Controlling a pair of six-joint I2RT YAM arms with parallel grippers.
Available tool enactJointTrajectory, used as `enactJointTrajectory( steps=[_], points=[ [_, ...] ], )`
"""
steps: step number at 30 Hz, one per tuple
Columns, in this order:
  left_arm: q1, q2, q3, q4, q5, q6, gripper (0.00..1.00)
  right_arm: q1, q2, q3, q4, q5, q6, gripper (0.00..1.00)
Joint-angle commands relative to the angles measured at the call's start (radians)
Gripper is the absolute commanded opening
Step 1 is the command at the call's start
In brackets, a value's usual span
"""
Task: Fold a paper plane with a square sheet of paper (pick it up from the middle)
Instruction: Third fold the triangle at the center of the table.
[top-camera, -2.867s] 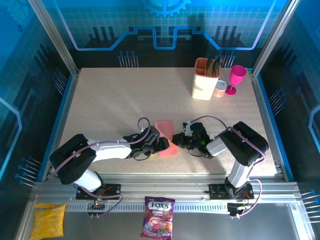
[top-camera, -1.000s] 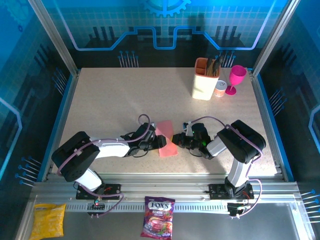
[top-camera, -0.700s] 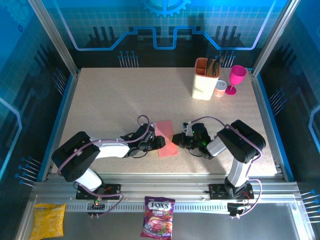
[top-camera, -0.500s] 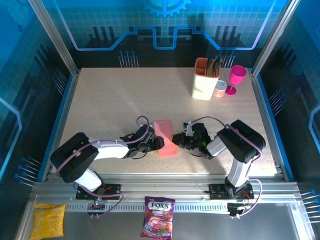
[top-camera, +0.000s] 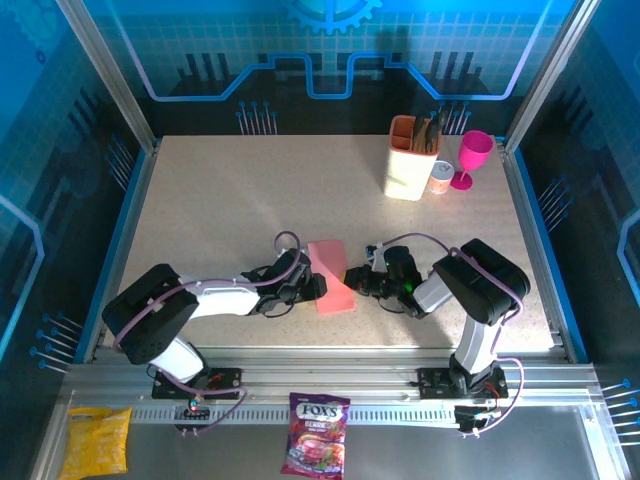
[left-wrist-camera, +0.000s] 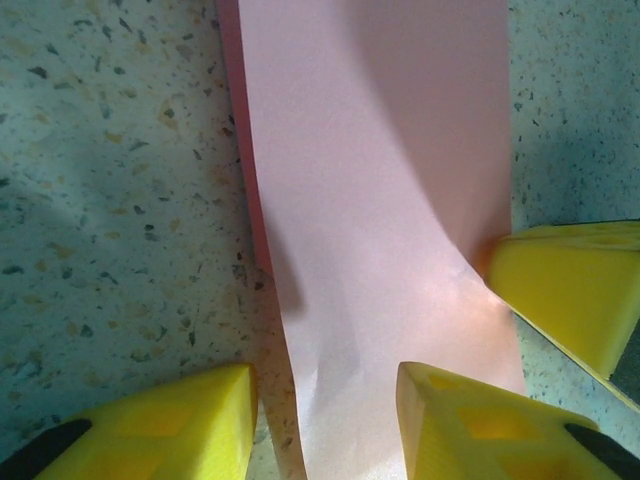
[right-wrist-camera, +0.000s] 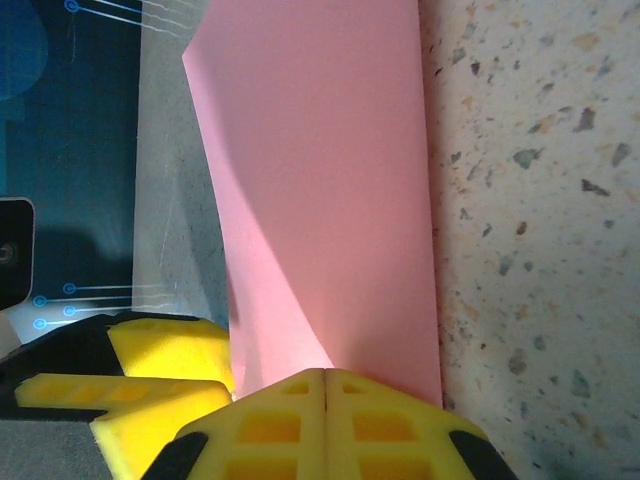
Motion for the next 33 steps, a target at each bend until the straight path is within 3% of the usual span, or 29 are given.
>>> enactJointTrajectory(
  steps=[1, 21, 29, 33],
  points=[
    [-0.003, 0.033, 0.024, 0.032, 0.011, 0.030, 0.40, -0.006, 0.069, -0.039, -0.182, 0.070, -0.010, 0.00],
    [-0.003, 0.009, 0.004, 0.095, 0.036, 0.042, 0.29, -0.008, 0.098, -0.040, -0.149, 0.057, 0.000, 0.00],
    [-0.003, -0.001, -0.001, 0.079, 0.045, 0.056, 0.09, -0.023, 0.039, -0.021, -0.168, 0.015, -0.002, 0.00],
    [-0.002, -0.018, 0.011, 0.042, 0.065, 0.050, 0.00, -0.024, -0.134, 0.036, -0.367, 0.008, -0.097, 0.00]
  ],
)
